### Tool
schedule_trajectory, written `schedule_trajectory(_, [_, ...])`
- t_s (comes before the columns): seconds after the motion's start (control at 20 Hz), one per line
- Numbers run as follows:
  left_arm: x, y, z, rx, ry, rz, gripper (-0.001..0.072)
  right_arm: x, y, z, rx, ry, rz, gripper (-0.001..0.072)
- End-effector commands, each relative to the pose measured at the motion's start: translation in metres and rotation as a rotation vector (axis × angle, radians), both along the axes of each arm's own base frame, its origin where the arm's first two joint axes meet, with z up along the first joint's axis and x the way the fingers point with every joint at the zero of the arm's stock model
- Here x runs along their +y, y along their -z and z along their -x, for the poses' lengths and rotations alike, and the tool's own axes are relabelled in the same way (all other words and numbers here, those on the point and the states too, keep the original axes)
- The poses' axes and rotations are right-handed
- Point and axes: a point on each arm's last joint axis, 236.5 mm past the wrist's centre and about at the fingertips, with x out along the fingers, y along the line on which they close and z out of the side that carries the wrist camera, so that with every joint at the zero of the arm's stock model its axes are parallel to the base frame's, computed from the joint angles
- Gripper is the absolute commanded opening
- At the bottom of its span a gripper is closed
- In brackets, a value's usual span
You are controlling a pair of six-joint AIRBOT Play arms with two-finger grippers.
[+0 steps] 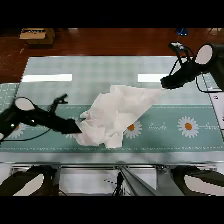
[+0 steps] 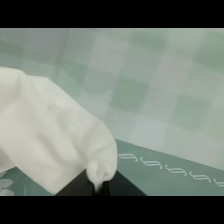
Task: Fold the shirts.
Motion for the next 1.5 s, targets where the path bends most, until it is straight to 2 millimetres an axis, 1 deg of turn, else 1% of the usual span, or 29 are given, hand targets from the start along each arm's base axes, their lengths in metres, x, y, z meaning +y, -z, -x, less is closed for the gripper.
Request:
schedule_trajectory(0.0, [0.015,-0.1,-0.059,-0.354,-0.074,0.007,0.0024,-0.003,-0.02,0.001,-0.054,0.001,0.006,0.0035])
schedule_trajectory(0.05, [0.031,-0.145,-0.08,-0.498,-0.15,-0.006,0.0024,-0.003,-0.036,0.001,-0.102,0.002,0.001,0.0035])
schedule_trajectory(0.1, [0.05,-0.19,-0.096,-0.637,-0.23,-0.025,0.0024,-0.003,-0.055,0.0,-0.161,0.004,-0.007,0.0035])
schedule_trajectory(0.15, [0.071,-0.236,-0.107,-0.768,-0.325,-0.048,0.0024,-0.003,-0.08,0.001,-0.242,0.007,-0.018,0.0035])
schedule_trajectory(0.2, [0.096,-0.283,-0.112,-0.896,-0.428,-0.075,0.0024,-0.003,-0.108,0.002,-0.331,0.015,-0.032,0.0036])
schedule_trajectory(0.25, [0.117,-0.324,-0.111,-1.002,-0.516,-0.104,0.0025,-0.004,-0.143,0.005,-0.44,0.039,-0.059,0.0035])
schedule_trajectory(0.3, [0.133,-0.355,-0.106,-1.079,-0.583,-0.131,0.0024,-0.005,-0.178,0.011,-0.551,0.07,-0.092,0.0035])
schedule_trajectory(0.35, [0.146,-0.383,-0.098,-1.146,-0.638,-0.161,0.0024,-0.006,-0.219,0.02,-0.678,0.105,-0.137,0.0035])
schedule_trajectory(0.4, [0.152,-0.405,-0.091,-1.203,-0.672,-0.182,0.0024,-0.008,-0.258,0.033,-0.8,0.133,-0.182,0.0035])
schedule_trajectory(0.45, [0.156,-0.426,-0.084,-1.254,-0.713,-0.191,0.0024,-0.011,-0.298,0.05,-0.929,0.154,-0.225,0.0035])
schedule_trajectory(0.5, [0.155,-0.446,-0.077,-1.317,-0.727,-0.193,0.0024,-0.016,-0.332,0.068,-1.044,0.167,-0.254,0.0035])
schedule_trajectory(0.55, [0.154,-0.46,-0.069,-1.363,-0.729,-0.207,0.0024,-0.022,-0.363,0.088,-1.15,0.177,-0.267,0.0035])
schedule_trajectory(0.6, [0.154,-0.467,-0.063,-1.377,-0.734,-0.22,0.0024,-0.028,-0.38,0.107,-1.212,0.189,-0.273,0.0035])
schedule_trajectory(0.65, [0.153,-0.469,-0.059,-1.369,-0.743,-0.222,0.0024,-0.034,-0.389,0.123,-1.241,0.206,-0.272,0.0035])
schedule_trajectory(0.7, [0.148,-0.466,-0.054,-1.354,-0.727,-0.223,0.0024,-0.039,-0.391,0.136,-1.242,0.22,-0.271,0.0035])
schedule_trajectory(0.8, [0.137,-0.45,-0.046,-1.277,-0.696,-0.211,0.0024,-0.043,-0.377,0.155,-1.184,0.232,-0.254,0.0035])
schedule_trajectory(0.9, [0.127,-0.431,-0.038,-1.205,-0.633,-0.222,0.0024,-0.052,-0.348,0.165,-1.068,0.257,-0.193,0.0035])
schedule_trajectory(1.0, [0.117,-0.414,-0.034,-1.142,-0.577,-0.214,0.0024,-0.065,-0.307,0.17,-0.897,0.299,-0.112,0.0035])
schedule_trajectory(1.1, [0.109,-0.386,-0.033,-1.043,-0.531,-0.199,0.0024,-0.068,-0.265,0.173,-0.71,0.313,-0.064,0.0035])
schedule_trajectory(1.15, [0.108,-0.366,-0.034,-0.979,-0.514,-0.194,0.0024,-0.066,-0.245,0.173,-0.614,0.301,-0.041,0.0034])
schedule_trajectory(1.25, [0.108,-0.325,-0.04,-0.856,-0.497,-0.177,0.0024,-0.063,-0.208,0.165,-0.433,0.253,0.022,0.0035])
schedule_trajectory(1.3, [0.109,-0.298,-0.046,-0.783,-0.496,-0.165,0.0024,-0.061,-0.191,0.156,-0.355,0.229,0.048,0.0035])
schedule_trajectory(1.35, [0.111,-0.272,-0.052,-0.725,-0.502,-0.155,0.0024,-0.059,-0.176,0.143,-0.302,0.203,0.065,0.0035])
schedule_trajectory(1.45, [0.111,-0.221,-0.068,-0.615,-0.534,-0.112,0.0024,-0.054,-0.15,0.103,-0.253,0.152,0.098,0.0035])
